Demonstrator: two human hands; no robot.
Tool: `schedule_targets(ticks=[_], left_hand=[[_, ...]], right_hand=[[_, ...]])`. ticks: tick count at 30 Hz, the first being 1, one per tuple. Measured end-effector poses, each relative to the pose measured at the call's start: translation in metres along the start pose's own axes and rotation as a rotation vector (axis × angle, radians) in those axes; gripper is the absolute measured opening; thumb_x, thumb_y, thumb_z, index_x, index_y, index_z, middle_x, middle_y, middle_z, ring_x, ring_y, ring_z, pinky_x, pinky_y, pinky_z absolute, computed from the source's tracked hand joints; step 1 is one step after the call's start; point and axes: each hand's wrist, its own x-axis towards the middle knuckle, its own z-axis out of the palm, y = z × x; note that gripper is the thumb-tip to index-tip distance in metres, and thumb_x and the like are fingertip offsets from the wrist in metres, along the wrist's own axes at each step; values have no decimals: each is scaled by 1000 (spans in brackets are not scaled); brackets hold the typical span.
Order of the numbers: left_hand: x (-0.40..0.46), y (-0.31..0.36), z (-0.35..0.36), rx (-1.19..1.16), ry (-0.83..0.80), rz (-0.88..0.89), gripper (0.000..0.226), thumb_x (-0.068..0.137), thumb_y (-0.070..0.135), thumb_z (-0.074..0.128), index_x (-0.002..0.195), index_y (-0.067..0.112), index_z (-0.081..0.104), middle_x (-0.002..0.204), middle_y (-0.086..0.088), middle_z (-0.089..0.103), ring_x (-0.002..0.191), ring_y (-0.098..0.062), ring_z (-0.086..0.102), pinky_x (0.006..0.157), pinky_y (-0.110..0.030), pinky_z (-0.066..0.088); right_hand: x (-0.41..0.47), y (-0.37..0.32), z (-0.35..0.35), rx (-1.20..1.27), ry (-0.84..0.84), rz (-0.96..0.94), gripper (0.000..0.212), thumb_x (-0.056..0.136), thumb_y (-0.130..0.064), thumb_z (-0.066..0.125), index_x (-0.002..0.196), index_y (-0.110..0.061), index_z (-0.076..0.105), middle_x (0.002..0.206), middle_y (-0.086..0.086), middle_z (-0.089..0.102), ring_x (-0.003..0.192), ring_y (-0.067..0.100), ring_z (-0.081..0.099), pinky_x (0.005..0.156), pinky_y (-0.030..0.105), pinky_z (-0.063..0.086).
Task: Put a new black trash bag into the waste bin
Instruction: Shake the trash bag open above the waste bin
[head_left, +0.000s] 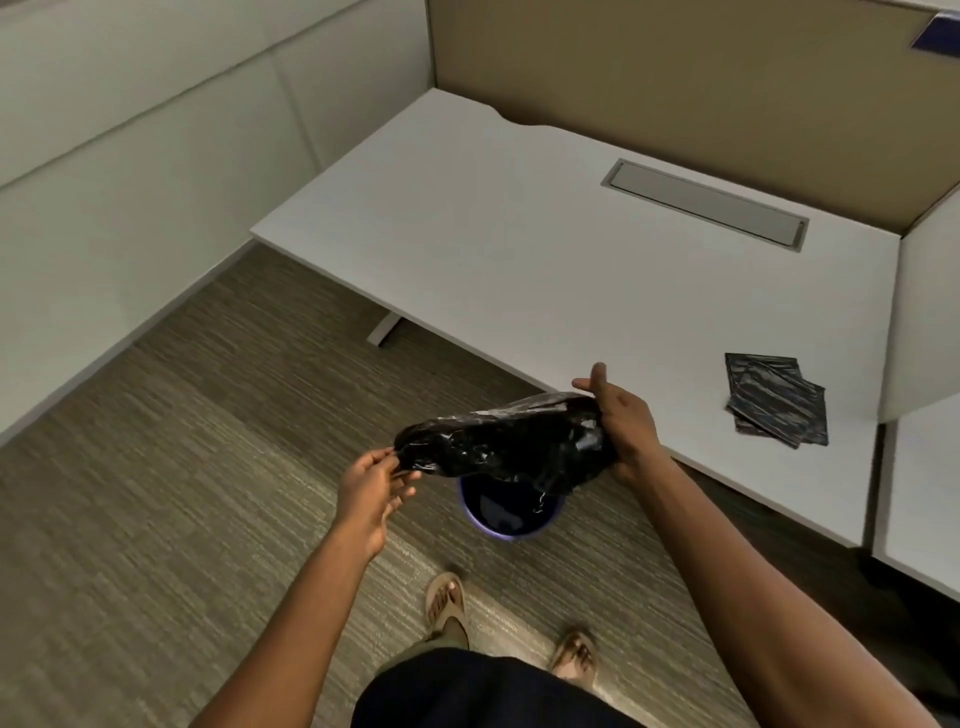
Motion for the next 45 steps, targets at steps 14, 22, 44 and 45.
schedule_targets(ticks=[14,22,44,45], left_hand=[[94,90,10,-165,-5,45,12,107,14,52,109,19,62,129,-18,64,99,-23,68,88,-39,57],[32,46,56,185,-72,117,64,89,67,63,130,19,56,127,-8,65,100,-17,63,80,-35,52],[119,-40,-50,170,-291,-115,38,89,-11,70,108,21,66,115,-10,73,104,-21,70,92,-35,56],[121,-43,-54,204,-282,-97,41,87,-12,71,109,23,66,115,-8,73,105,-22,70,90,-35,57]], right_hand=[[-15,22,26,-379,-117,-181,22,98,-42,69,93,-26,83,88,0,83,80,15,79,66,21,56],[-12,38,65,-145,24,-201,25,100,-39,66,93,-19,80,87,4,80,79,18,75,72,33,57],[12,81,11,-361,390,-66,26,94,-42,70,79,-22,73,76,2,76,72,19,70,63,33,55],[10,87,11,-386,389,-39,26,97,-41,67,79,-23,74,75,0,75,70,16,68,62,31,53]])
